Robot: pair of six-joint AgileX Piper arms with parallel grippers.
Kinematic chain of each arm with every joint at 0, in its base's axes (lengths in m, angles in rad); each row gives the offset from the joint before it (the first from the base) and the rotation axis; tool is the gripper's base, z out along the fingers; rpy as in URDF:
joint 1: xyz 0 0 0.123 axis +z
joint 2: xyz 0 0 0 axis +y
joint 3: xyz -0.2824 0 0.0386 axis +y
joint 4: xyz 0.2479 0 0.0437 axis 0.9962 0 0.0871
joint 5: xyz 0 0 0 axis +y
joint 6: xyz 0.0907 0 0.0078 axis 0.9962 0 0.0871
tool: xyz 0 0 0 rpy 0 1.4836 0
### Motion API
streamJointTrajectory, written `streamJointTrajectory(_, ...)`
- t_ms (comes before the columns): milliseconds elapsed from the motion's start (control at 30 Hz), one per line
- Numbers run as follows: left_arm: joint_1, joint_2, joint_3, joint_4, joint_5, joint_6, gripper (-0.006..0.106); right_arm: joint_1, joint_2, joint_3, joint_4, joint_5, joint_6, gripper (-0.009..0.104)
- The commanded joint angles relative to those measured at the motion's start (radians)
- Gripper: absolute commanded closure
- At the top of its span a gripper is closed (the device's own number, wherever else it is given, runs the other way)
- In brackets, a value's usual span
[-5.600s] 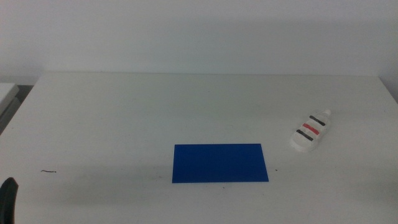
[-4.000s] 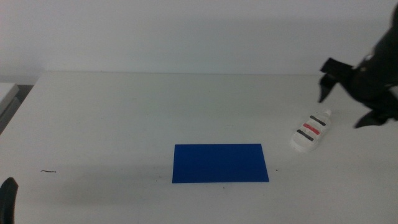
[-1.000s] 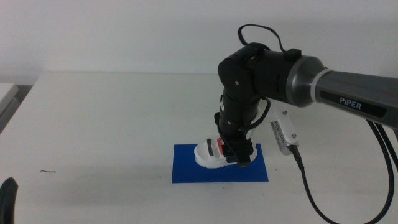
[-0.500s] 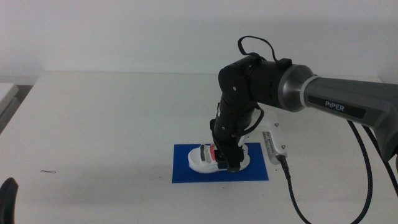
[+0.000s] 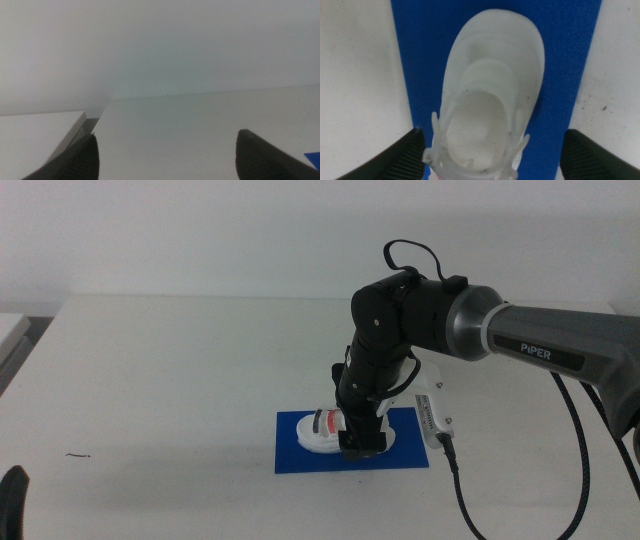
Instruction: Use one arm to grab the shoe from the table and place it on the mat.
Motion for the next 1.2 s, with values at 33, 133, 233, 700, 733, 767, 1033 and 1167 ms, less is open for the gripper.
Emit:
streamJointTrajectory(33, 0.002, 0.005, 0.001, -0.004, -0.012, -0.003, 0.007, -0.008, -0.043, -0.002, 0.004, 0.049, 0.005, 0.002)
streamJointTrajectory(133, 0.002, 0.005, 0.001, -0.004, -0.012, -0.003, 0.007, -0.008, -0.131, -0.002, -0.056, 0.156, -0.014, 0.002)
streamJointTrajectory(233, 0.002, 0.005, 0.001, -0.004, -0.012, -0.003, 0.007, -0.008, -0.258, -0.002, -0.205, 0.251, -0.152, 0.002)
streamJointTrajectory(700, 0.002, 0.005, 0.001, -0.004, -0.012, -0.003, 0.007, -0.021, -0.698, 0.005, -0.351, 0.251, -0.786, 0.002)
streamJointTrajectory(733, 0.002, 0.005, 0.001, -0.004, -0.012, -0.003, 0.007, -0.04, -0.736, 0.017, -0.347, 0.251, -0.783, 0.002)
streamJointTrajectory(767, 0.002, 0.005, 0.001, -0.004, -0.012, -0.003, 0.007, -0.051, -0.767, 0.035, -0.355, 0.251, -0.782, 0.002)
streamJointTrajectory(1033, 0.002, 0.005, 0.001, -0.004, -0.012, -0.003, 0.007, -0.16, -1.18, 0.433, -0.362, 0.129, -0.629, 0.002)
streamJointTrajectory(1167, 0.002, 0.005, 0.001, -0.004, -0.012, -0.003, 0.007, -0.285, -1.356, 0.677, -0.339, -0.171, -1.06, 0.002)
